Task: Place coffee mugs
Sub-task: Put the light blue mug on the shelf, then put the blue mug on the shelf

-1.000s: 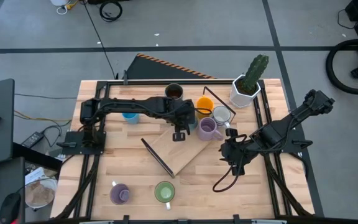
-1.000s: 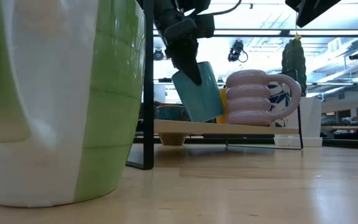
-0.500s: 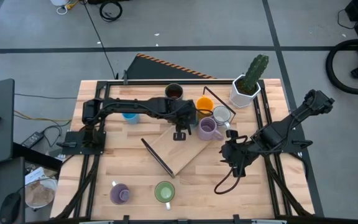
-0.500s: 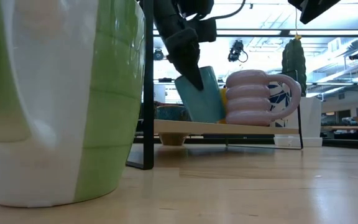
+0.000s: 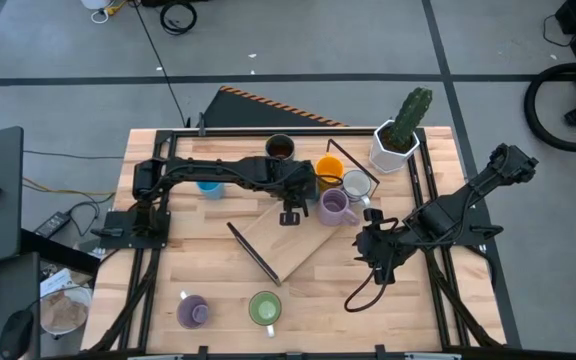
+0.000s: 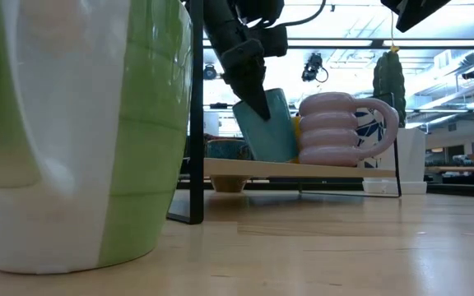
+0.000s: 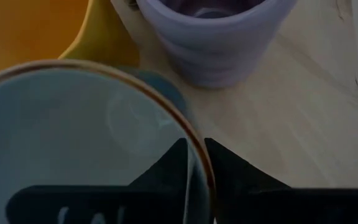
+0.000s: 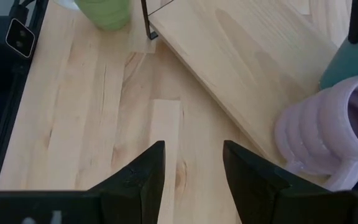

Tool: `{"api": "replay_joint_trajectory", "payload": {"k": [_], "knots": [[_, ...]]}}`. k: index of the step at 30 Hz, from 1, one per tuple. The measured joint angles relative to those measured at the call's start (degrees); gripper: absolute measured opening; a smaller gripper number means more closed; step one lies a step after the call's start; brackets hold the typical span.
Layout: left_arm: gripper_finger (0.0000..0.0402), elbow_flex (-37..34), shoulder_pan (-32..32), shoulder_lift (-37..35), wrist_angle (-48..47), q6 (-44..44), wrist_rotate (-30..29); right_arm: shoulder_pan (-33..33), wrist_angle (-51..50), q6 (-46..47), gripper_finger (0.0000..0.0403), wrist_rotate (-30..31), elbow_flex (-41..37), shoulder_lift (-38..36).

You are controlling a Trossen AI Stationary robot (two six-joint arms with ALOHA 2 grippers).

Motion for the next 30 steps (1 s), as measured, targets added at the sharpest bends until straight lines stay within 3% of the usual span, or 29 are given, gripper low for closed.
{"api": "replay_joint_trajectory", "payload": {"k": [17,25,30], "knots": [[0.0095,0.34,-0.21,-0.86,0.80,-0.32,-1.89,0.00,0.13,0.00,0.0167,0.02,0.00,0.00],[0.0121,3.45,-1.25,-1.03,0.71,0.00,-1.87,0.00,0.33,0.02,0.0168,0.02,0.00,0.00],[0.0123,7.59,-1.58,-1.03,-4.76,0.56,-1.90,0.00,0.27,0.01,0.0167,0.02,0.00,0.00]]}}
